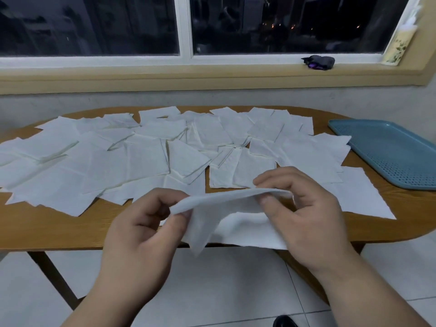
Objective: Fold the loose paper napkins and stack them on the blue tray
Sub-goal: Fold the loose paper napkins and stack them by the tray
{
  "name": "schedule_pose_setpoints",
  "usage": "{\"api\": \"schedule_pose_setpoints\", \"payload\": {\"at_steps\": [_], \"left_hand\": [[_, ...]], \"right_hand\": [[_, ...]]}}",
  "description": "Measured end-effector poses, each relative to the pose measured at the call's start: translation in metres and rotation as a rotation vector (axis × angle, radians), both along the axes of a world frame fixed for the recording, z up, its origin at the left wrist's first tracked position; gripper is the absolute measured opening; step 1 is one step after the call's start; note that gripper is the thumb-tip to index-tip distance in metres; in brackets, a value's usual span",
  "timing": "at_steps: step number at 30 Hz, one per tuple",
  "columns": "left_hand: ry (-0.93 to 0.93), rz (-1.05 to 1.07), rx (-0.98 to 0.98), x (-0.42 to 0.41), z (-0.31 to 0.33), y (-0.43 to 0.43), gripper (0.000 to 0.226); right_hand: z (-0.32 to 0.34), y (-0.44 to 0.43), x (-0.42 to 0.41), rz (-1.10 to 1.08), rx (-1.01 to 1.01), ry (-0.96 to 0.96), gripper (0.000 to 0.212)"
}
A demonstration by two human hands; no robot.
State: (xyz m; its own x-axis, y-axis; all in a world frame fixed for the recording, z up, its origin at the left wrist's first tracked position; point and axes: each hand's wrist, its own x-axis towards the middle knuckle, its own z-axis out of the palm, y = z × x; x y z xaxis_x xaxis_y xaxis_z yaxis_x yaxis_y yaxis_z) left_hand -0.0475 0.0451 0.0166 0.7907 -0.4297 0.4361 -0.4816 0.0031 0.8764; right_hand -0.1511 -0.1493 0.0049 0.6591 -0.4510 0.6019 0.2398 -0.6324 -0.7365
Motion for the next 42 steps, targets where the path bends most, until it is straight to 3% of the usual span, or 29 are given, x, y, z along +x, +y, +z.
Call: {"api": "schedule_pose_setpoints", "payload": {"at_steps": [4, 9, 20, 28, 31, 34, 37, 38, 40, 42], "left_hand": [[0.198, -0.121, -0.088, -0.001, 0.002, -0.007, 0.025], [0.306, -0.11, -0.059, 0.003, 0.0, -0.016, 0.023], [0.445, -0.119, 0.055, 0.009, -0.005, -0.023, 0.012], [0.47, -0.172, -0.013, 0.01, -0.002, -0.023, 0.01], [0.271, -0.09, -0.045, 0.009, 0.001, -0.021, 0.01], [-0.16, 0.013, 0.02, 0.012, 0.003, -0.017, 0.005], [-0.589, 0.027, 0.12, 0.029, -0.005, -0.01, 0.014], [-0.693, -0.004, 0.155, 0.035, -0.01, -0.007, 0.015], [-0.836, -0.063, 0.228, 0.046, -0.02, 0.001, 0.015], [-0.882, -0.124, 0.297, 0.051, -0.029, 0.008, 0.018]], "right_hand": [[0.017, 0.006, -0.011, 0.107, 0.35, -0.004, 0.011], [0.015, 0.003, -0.017, 0.12, 0.537, 0.14, 0.008], [-0.005, -0.006, -0.016, 0.055, 0.48, 0.202, 0.043], [-0.004, -0.001, -0.013, 0.078, 0.427, 0.076, 0.037], [-0.004, 0.003, -0.013, 0.006, 0.295, -0.012, 0.027], [-0.004, 0.001, -0.01, -0.122, 0.047, -0.042, 0.017], [-0.009, -0.01, -0.007, -0.11, -0.192, -0.044, 0.037], [-0.01, -0.014, -0.007, -0.086, -0.274, -0.019, 0.032], [-0.014, -0.021, -0.01, -0.024, -0.393, 0.078, 0.012], [-0.015, -0.025, -0.016, 0.03, -0.431, 0.194, 0.011]]}}
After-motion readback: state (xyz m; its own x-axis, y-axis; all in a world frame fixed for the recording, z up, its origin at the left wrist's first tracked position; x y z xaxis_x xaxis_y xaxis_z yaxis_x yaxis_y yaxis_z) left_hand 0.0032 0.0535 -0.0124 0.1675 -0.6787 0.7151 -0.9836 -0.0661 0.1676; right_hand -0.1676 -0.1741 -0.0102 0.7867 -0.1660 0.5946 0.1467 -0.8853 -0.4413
